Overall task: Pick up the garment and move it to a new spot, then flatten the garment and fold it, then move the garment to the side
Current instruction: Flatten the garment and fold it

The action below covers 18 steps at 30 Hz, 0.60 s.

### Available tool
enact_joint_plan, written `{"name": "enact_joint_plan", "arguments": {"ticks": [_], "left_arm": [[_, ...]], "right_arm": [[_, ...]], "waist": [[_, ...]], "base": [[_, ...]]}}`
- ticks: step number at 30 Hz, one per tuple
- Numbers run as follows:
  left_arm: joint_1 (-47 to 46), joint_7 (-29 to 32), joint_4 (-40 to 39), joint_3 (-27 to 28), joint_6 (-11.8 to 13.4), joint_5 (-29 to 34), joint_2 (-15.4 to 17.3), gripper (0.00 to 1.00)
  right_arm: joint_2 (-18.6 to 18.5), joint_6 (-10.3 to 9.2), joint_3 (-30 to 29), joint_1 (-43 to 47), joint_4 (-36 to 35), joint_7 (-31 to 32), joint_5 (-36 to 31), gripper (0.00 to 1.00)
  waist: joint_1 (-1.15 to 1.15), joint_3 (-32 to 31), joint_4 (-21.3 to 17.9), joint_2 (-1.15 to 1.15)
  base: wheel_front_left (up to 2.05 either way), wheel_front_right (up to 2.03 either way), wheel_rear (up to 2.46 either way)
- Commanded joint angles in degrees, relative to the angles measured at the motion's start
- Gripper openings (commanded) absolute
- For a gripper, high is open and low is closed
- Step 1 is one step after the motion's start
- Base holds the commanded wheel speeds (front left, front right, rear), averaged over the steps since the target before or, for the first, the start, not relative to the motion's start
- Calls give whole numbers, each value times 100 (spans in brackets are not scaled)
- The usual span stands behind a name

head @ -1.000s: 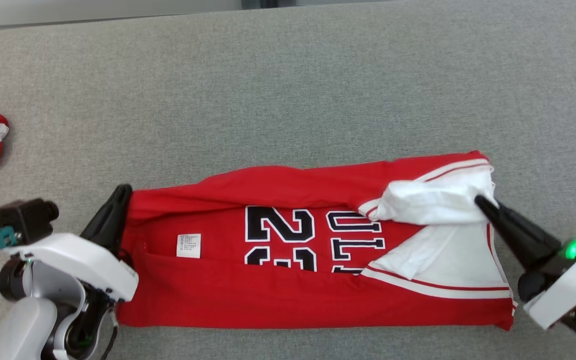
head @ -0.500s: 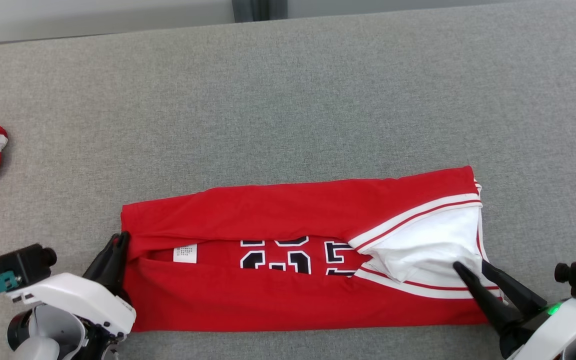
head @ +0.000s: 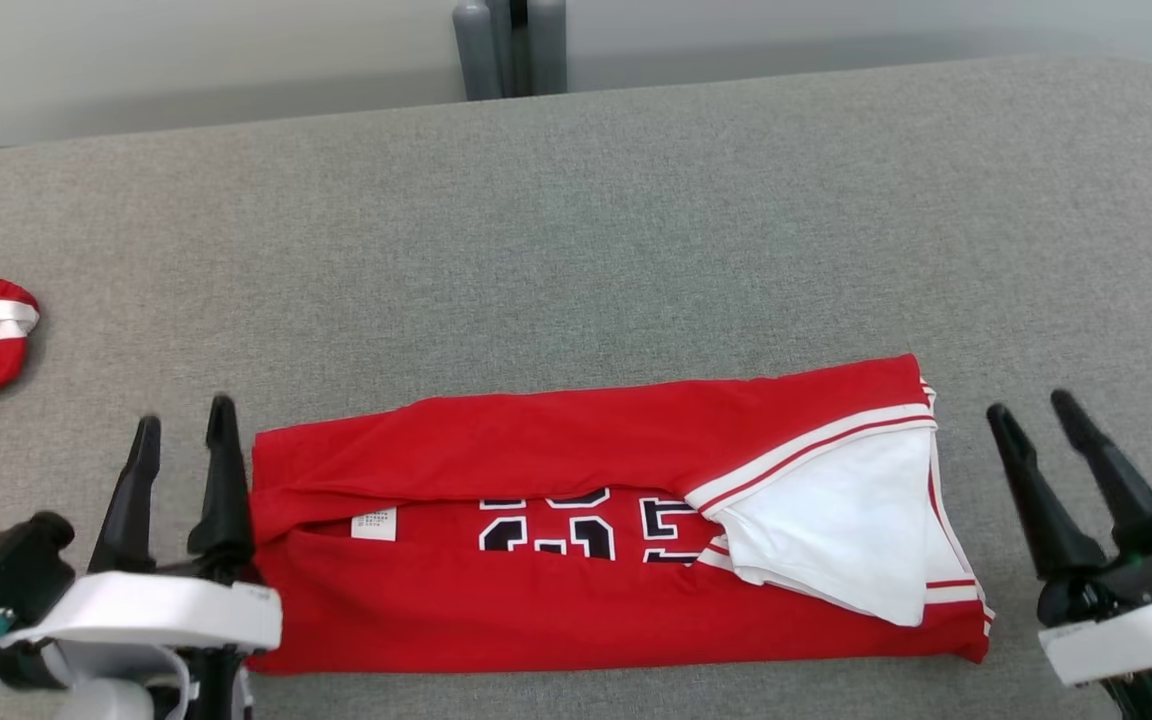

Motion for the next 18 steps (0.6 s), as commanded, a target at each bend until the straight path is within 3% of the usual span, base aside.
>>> {"name": "enact_joint_plan", "arguments": {"ticks": [1, 9, 14, 18], "left_arm": [[-173, -82, -220, -18, 86, 211, -102, 100], [-524, -173, -497, -155, 228, 1215, -284, 100], [-648, -178, -213, -273, 185, 1854, -183, 100], [-468, -179, 68, -226, 115, 1950, -164, 100]], "right_arm": [[230, 2, -314, -119, -79, -78, -407, 100], [1040, 2, -899, -285, -95, -44, -1544, 100], [1298, 2, -1080, -267, 63, 33, -2214, 100], [1422, 2, -1103, -131, 247, 80, -2500, 100]], "waist": [[0, -54, 24, 0], [0, -259, 90, 0], [0, -380, 148, 0], [0, -492, 137, 0]], "base": [[0, 0, 0], [0, 0, 0], [0, 0, 0], [0, 0, 0]]}}
